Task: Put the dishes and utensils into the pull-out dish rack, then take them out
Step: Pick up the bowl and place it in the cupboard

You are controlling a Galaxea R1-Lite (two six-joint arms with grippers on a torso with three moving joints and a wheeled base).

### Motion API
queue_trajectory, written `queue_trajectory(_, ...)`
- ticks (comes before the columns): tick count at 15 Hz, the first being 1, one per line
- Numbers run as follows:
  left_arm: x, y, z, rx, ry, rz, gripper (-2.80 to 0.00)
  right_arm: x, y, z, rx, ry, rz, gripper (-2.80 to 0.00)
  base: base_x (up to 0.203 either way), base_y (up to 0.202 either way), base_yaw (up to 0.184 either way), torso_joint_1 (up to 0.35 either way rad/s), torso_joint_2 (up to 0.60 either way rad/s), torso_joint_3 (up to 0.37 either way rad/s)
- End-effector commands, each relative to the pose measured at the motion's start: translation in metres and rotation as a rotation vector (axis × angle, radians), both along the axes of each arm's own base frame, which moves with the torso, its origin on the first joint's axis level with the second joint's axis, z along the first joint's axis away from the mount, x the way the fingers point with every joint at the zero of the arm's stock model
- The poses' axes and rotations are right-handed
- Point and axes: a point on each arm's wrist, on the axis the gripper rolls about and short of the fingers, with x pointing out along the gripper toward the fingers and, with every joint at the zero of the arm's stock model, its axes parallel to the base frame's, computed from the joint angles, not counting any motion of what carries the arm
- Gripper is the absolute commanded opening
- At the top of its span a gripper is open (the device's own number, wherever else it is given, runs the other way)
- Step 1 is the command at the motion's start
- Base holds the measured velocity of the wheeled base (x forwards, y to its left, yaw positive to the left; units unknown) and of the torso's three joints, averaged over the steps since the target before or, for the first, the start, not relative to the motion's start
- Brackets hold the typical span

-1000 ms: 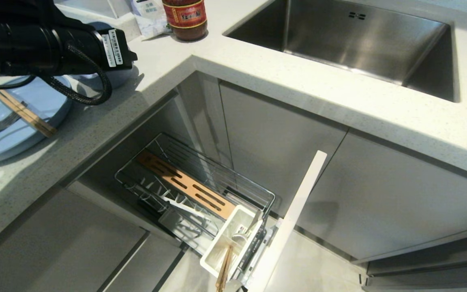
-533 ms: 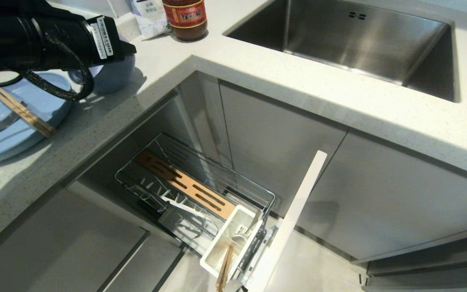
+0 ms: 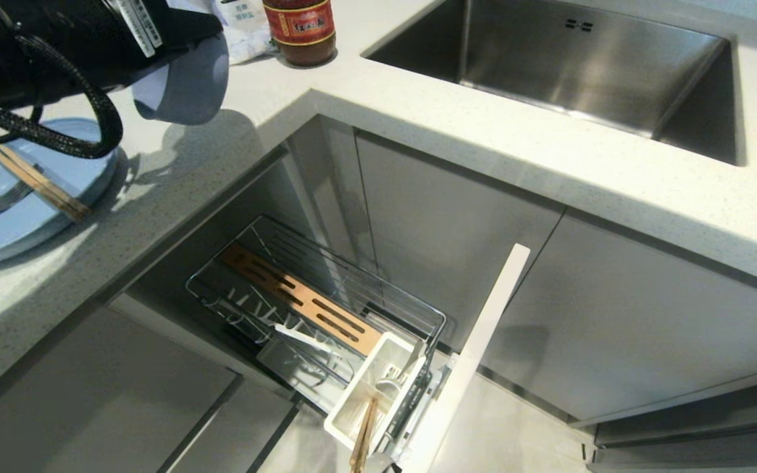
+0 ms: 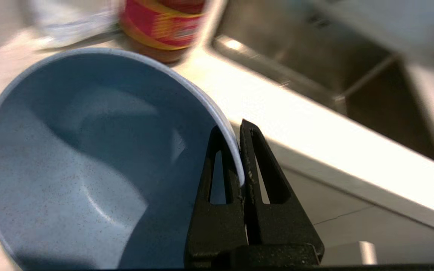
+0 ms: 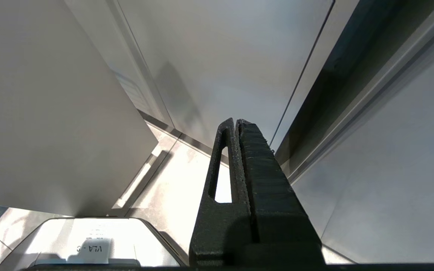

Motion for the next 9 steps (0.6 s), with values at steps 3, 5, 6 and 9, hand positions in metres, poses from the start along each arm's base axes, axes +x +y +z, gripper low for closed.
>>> queue_trajectory(3,-0.016,-0.035,-0.015,-0.047,-0.09,-0.148,-2.8,0.0,0.0,0.0,0.0,-0.003,0.0,-2.8,0.0,0.0,0.0,0.0,0.0,0.0)
queue_trajectory(5,-0.016,-0.057,-0.025,-0.028,-0.059,-0.165,-2.8,0.0,0.0,0.0,0.0,-0.003,0.0,-2.8,0.0,0.0,0.0,0.0,0.0,0.0)
queue_trajectory(6,-0.019,-0.068,-0.032,0.0,-0.048,-0.201,-2.8,0.0,0.0,0.0,0.0,-0.003,0.001,-2.8,0.0,0.0,0.0,0.0,0.0,0.0)
queue_trajectory(9,-0.019,-0.082,-0.071,0.092,0.049,-0.234,-2.8,0.0,0.0,0.0,0.0,-0.001,0.001,-2.8,0.0,0.0,0.0,0.0,0.0,0.0)
